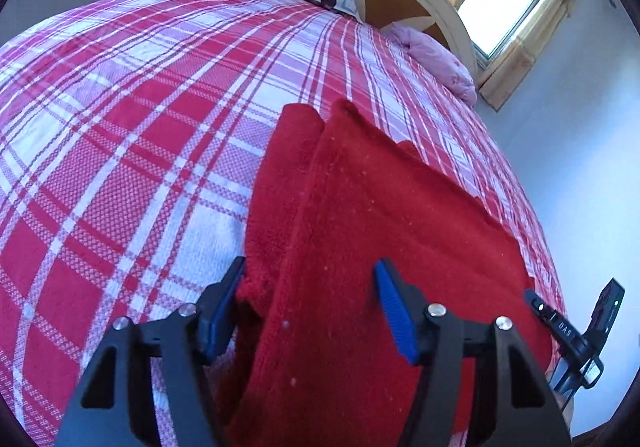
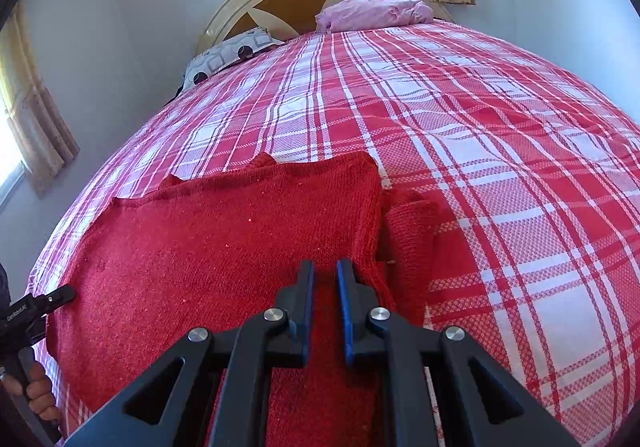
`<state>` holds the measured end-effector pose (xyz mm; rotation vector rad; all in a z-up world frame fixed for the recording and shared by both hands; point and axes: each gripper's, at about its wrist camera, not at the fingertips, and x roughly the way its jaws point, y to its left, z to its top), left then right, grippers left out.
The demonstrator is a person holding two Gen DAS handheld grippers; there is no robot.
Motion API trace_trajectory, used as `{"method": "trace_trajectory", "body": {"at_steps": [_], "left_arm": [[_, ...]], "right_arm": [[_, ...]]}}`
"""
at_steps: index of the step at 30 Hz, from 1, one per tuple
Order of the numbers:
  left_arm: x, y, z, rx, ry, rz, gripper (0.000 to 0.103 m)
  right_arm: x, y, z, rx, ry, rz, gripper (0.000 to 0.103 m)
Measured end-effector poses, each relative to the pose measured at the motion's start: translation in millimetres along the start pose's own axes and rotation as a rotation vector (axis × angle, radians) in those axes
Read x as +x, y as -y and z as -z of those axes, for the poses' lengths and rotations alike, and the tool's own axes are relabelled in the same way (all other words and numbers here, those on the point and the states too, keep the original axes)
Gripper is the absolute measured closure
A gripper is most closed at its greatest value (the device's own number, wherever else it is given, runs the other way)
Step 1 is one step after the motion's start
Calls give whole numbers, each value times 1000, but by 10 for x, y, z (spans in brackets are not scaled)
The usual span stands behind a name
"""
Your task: Fold small clothes
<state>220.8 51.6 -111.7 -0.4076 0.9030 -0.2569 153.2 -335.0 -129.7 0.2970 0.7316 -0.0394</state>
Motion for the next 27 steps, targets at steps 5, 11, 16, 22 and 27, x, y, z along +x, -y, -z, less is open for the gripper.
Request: {"method": "trace_trajectory", "body": {"at_steps": [5, 11, 16, 22, 27], "left_arm": [[43, -102, -91, -119, -1, 39, 37], [65, -128, -96, -165, -14, 102, 79], [28, 104, -139, -74, 21, -3, 81], [-196, 468, -130, 72, 130, -61, 81], [-217, 718, -52, 169, 199, -71, 84]], "right_arm": [[1, 6, 0, 0, 1, -1, 91], [0, 1, 3, -1, 2, 1, 91], [-23, 17, -7, 10, -1, -9, 91], [-460, -218, -347, 43, 43, -215, 78], [-419, -696, -549, 66, -49, -494, 13]]}}
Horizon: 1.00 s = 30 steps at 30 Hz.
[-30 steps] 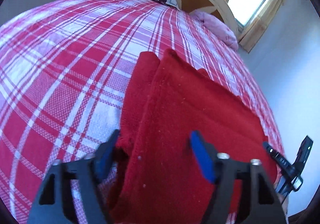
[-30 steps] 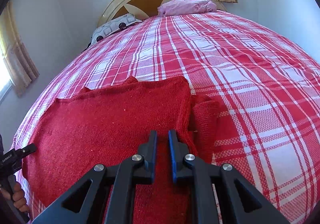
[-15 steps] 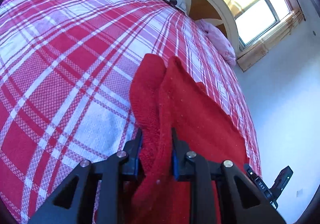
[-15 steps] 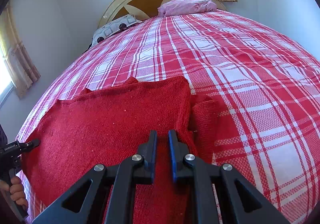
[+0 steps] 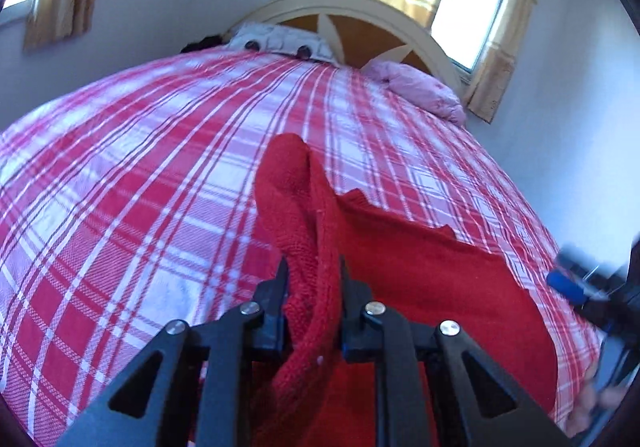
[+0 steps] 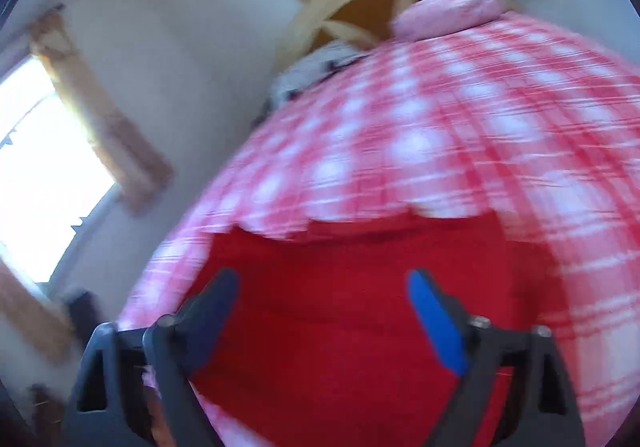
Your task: Fold small clothes
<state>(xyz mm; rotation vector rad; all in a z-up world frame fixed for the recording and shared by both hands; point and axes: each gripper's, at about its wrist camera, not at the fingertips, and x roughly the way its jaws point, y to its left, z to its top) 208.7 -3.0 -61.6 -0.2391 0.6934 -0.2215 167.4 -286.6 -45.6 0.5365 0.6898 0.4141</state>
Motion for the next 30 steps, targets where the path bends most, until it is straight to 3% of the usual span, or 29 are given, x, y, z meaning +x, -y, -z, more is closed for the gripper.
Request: {"method": "trace_trajectory", "body": {"at_steps": [3, 9, 15, 18, 21, 24, 30], "left_arm": [[5, 119, 70, 57, 23, -21, 84], [-22, 304, 197, 156, 57, -63, 84], [-25, 552, 343, 286, 101, -98, 84], [-21, 685, 433, 361, 112, -117, 84], [-40, 772, 503, 410, 125, -118, 84], [-54, 792, 522, 425, 125, -107, 84], [17, 711, 467, 390, 80, -85, 84]], "right_arm": [[402, -140, -1, 69, -110, -115, 13], [1069, -427, -69, 26, -307, -147, 13], [1446, -665, -183, -79, -465, -121, 14], [1639, -663, -138, -139, -551, -58, 14], [1742, -588, -55, -169, -573, -35, 15], [1812, -445, -55, -150, -570, -26, 74], [1714, -405, -48, -151, -504, -45, 78]]}}
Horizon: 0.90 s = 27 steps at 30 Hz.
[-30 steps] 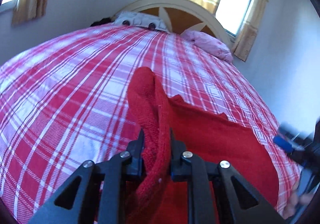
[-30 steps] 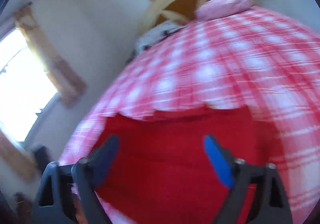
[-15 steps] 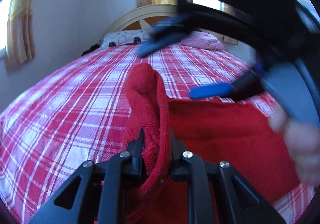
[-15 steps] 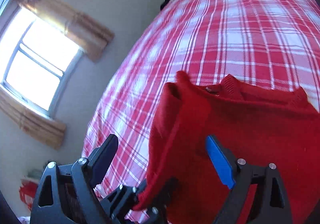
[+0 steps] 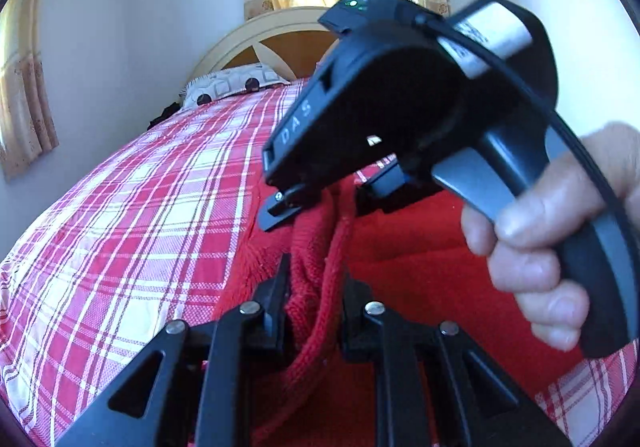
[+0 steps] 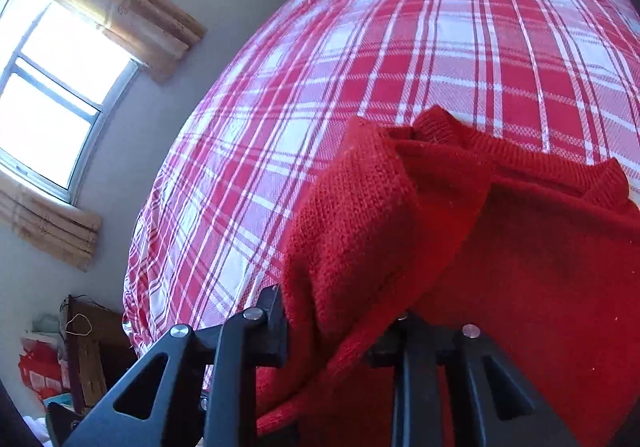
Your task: Fold small clothes
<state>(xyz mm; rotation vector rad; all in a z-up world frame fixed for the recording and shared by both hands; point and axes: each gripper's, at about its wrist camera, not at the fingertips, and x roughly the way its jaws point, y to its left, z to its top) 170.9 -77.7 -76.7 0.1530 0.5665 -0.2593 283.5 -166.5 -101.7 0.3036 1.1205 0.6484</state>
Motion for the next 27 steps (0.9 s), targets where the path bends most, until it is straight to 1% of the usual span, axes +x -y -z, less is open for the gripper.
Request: {"method": "trace_trajectory", "body": {"at_steps": [3, 4, 7, 10, 13, 16, 19, 21, 23, 27], "left_arm": [[-25, 15, -54, -2, -1, -2, 84], [-67, 37, -90, -8, 6, 3, 84], [-187, 117, -233, -7, 33, 26, 84], [-297, 266, -400, -4, 65, 72, 84], [-321, 521, -520, 15, 65, 139, 84], [-259, 894, -564, 57, 40, 195, 84], [-148, 1219, -544, 105, 9, 219, 84], [-73, 1364, -527, 120, -17, 234, 84], [15, 1468, -493, 130, -49, 247, 84], [106, 1637, -435, 141, -90, 258, 84]], "right_arm": [[-154, -175, -34, -89, 31, 10, 78], [-265, -203, -45, -113, 44, 10, 78], [-573, -110, -54, -116, 79, -12, 79], [-899, 160, -33, -89, 115, -44, 79], [-1147, 478, 78, -60, 135, -31, 79], [-1331, 845, 185, -12, 153, -17, 79], [-1437, 1193, 327, 25, 157, 8, 79], [-1473, 1430, 429, 61, 154, 26, 79], [-1509, 1613, 509, 87, 163, 22, 79], [-1509, 1827, 617, 106, 172, 22, 79]]}}
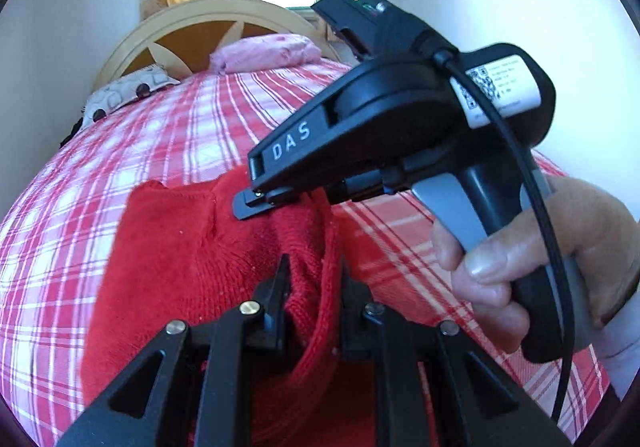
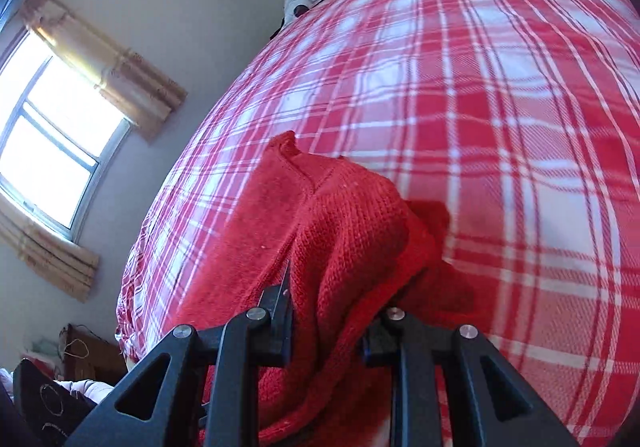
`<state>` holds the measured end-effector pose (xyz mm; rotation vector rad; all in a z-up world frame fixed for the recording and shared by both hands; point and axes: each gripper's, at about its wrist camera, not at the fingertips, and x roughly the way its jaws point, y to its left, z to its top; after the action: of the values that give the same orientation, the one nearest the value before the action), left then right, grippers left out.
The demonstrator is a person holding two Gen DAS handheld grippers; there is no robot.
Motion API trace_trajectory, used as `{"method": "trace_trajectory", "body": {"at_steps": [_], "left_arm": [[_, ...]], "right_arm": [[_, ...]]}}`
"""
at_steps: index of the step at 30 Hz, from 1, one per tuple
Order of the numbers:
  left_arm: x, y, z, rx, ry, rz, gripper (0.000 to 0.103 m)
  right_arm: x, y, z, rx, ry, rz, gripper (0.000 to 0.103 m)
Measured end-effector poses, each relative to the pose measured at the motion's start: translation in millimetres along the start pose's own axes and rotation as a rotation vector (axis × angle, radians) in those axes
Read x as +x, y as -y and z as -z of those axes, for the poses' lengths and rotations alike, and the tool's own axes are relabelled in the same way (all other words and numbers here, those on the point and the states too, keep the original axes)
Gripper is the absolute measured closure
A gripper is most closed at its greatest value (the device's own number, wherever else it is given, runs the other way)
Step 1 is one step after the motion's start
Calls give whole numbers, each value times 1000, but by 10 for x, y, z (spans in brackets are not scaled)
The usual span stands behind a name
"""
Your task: Fold small clothes
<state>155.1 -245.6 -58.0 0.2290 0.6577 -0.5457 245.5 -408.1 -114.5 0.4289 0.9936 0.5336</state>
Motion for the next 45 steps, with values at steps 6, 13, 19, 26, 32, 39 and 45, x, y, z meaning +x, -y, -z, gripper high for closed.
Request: {"method": "trace_trajectory", "body": {"at_steps": [6, 13, 19, 26, 32, 39, 45], "left_arm": [[-30, 204, 78, 56, -31, 2, 69], [-784, -2, 292, 138, 52, 167, 38], [-1158, -785, 627, 65, 48, 117, 22], [-889, -1155, 882, -62, -42, 93, 22], [-719, -875, 909, 71, -86, -31, 22], [-602, -1029, 873, 3, -108, -89, 18], [-697, -1391, 860, -119, -40, -107, 28]], "right_arm": [[95, 141, 148, 38, 28, 25, 79], [-341, 129, 447, 168, 177, 87, 58], [-1037, -357, 1161, 122, 347, 41, 51], [-921, -846, 1458, 63, 338, 62, 47], [-929, -1191, 1445, -90, 331, 94, 47], [-517, -1086, 1430, -80, 197, 112, 63], [-171, -1161, 1660, -129, 40, 144, 96]]}}
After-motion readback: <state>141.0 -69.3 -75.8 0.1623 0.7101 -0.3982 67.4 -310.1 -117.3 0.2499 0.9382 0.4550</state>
